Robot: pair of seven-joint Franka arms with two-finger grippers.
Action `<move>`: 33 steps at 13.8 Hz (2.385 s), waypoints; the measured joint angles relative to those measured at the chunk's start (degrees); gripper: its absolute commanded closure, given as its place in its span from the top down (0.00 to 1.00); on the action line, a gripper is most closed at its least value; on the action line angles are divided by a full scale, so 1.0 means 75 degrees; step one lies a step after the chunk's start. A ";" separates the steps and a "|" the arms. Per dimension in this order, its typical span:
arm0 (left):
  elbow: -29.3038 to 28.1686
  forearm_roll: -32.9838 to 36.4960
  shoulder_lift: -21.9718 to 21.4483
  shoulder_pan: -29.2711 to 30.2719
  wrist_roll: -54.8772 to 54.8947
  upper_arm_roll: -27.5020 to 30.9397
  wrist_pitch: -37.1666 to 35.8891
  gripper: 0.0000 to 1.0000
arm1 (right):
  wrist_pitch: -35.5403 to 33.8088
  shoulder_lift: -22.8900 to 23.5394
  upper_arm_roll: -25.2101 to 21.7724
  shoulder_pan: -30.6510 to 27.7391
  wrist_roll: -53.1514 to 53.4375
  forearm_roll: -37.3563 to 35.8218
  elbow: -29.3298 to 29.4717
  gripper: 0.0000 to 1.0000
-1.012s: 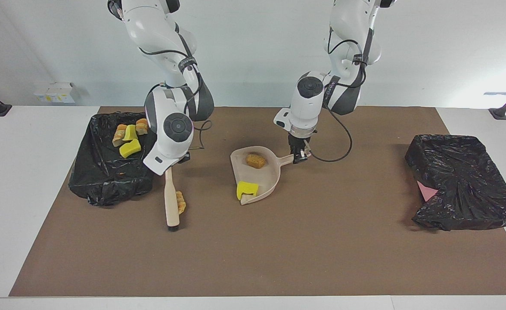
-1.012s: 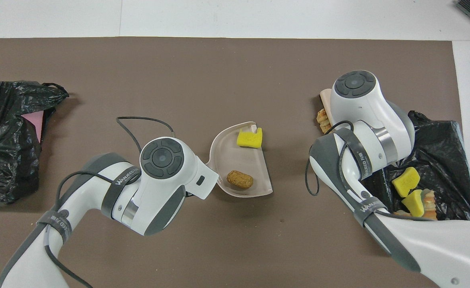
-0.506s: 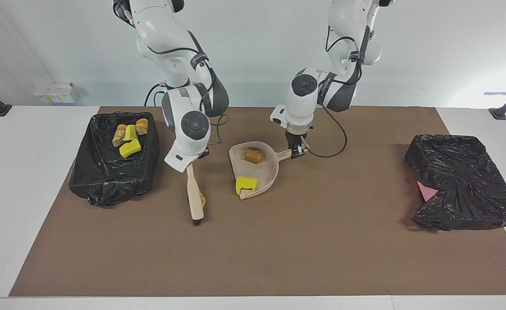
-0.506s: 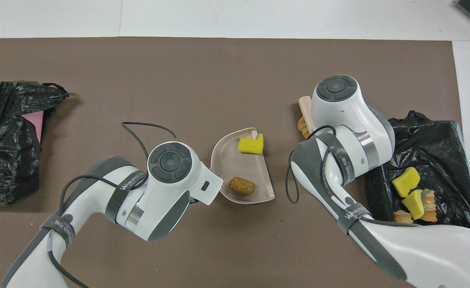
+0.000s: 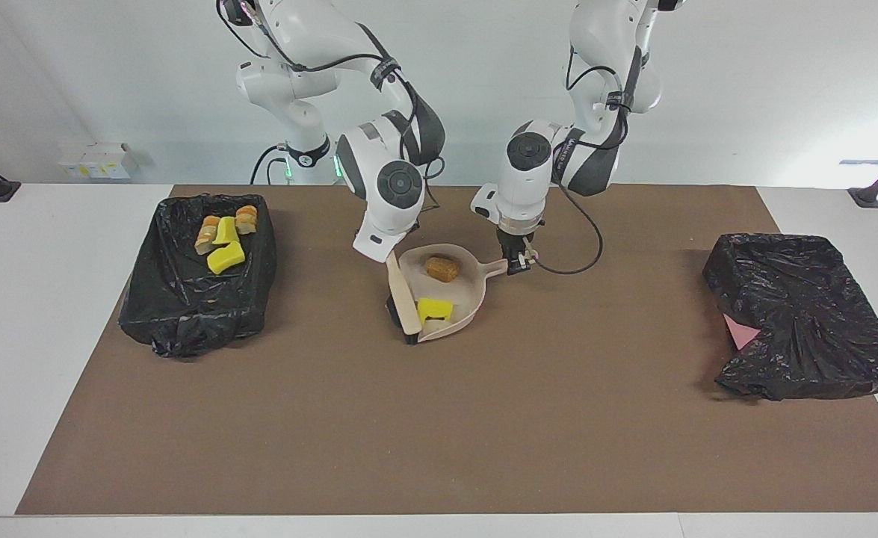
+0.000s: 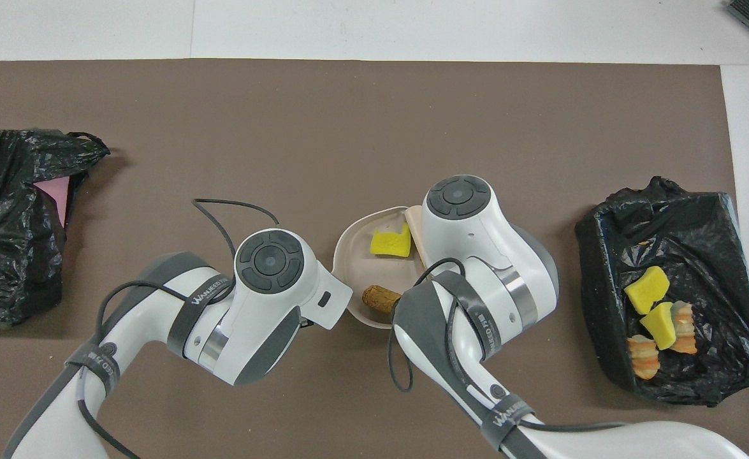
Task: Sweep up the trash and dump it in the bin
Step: 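Carry the loaded dustpan to the black bag with the left gripper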
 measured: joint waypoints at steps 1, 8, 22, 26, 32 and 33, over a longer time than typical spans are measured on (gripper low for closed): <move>0.0000 0.0000 -0.0004 0.0000 0.0000 0.0000 0.0000 0.00 | -0.0054 -0.0081 0.0003 0.0131 0.0000 0.0057 -0.0005 0.00; -0.0038 0.0035 -0.0005 -0.0003 0.0001 -0.0016 0.0241 0.00 | -0.0915 -0.0861 0.0008 0.0229 0.0000 0.0709 0.0001 0.00; -0.0076 -0.0635 0.0165 0.1051 0.1985 0.0071 0.1142 0.00 | -0.1207 -0.1431 -0.0073 -0.0284 0.0002 0.0717 -0.0128 0.00; -0.0053 -0.1873 0.0160 0.1881 0.3719 0.0093 0.1228 0.00 | -0.0773 -0.1674 -0.0059 -0.0196 0.0299 0.0836 -0.0592 0.00; 0.0038 -0.2873 0.0049 0.2948 0.5295 0.0096 0.1144 0.00 | -0.0056 -0.1748 0.0003 0.0957 0.2127 0.1229 -0.0737 0.00; 0.0038 -0.3059 0.0039 0.3068 0.5599 0.0099 0.1075 0.00 | 0.0019 -0.1749 0.0016 0.1257 0.2484 0.1275 -0.0746 0.00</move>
